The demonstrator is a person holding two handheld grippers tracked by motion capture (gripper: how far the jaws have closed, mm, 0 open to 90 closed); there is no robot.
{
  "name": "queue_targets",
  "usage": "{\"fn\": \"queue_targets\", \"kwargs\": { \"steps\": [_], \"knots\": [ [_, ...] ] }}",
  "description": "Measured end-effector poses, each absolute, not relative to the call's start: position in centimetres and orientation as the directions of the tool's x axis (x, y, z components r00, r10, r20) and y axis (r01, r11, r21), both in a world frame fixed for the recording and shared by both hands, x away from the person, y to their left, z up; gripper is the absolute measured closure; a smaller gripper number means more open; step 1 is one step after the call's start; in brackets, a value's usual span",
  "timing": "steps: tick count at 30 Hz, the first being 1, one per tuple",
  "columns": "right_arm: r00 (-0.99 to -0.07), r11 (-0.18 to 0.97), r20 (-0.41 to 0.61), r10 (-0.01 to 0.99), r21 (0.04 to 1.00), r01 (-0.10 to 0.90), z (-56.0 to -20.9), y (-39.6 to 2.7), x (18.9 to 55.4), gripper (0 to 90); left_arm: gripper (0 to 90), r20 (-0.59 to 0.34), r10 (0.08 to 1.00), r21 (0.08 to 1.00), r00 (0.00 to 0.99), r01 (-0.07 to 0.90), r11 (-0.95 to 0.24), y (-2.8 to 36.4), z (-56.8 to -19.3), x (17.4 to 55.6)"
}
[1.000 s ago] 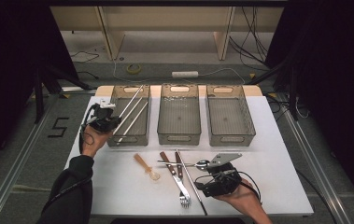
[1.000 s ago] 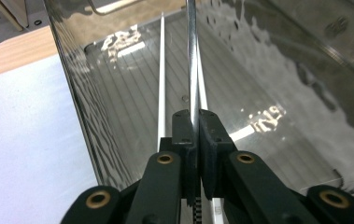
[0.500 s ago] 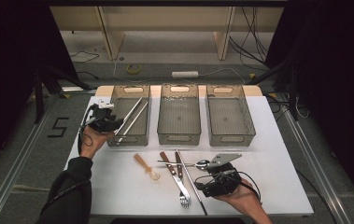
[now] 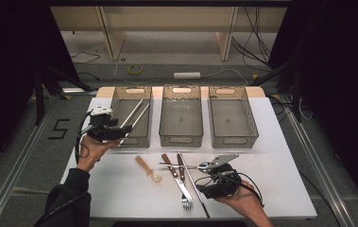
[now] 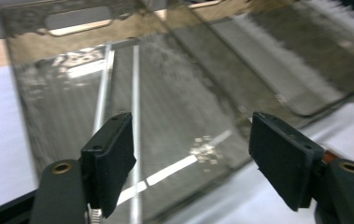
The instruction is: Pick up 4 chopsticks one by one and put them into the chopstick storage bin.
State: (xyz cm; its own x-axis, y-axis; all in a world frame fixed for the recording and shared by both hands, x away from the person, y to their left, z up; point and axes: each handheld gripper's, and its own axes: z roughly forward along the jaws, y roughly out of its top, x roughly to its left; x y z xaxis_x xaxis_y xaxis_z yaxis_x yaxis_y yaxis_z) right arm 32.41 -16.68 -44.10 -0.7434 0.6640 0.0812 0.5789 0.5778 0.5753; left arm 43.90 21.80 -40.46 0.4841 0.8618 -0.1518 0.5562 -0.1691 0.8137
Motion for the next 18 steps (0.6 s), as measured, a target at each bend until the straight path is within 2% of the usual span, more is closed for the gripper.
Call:
{"fn": "queue_targets", "kwargs": {
  "steps": [8, 18],
  "knots": [
    [-0.765, 0.647, 0.079, 0.640, 0.482, 0.591, -44.9, -14.9, 32.2, 47.1, 23.8, -0.198, 0.815, 0.816, 0.544, 0.552, -0.170, 20.2, -40.7, 41.1],
    [-0.786, 0.683, 0.092, 0.612, 0.441, 0.583, -45.5, -14.1, 32.2, 59.2, 20.6, -0.189, 0.759, 0.837, 0.623, 0.506, -0.207, 17.8, -41.2, 38.4]
  ]
}}
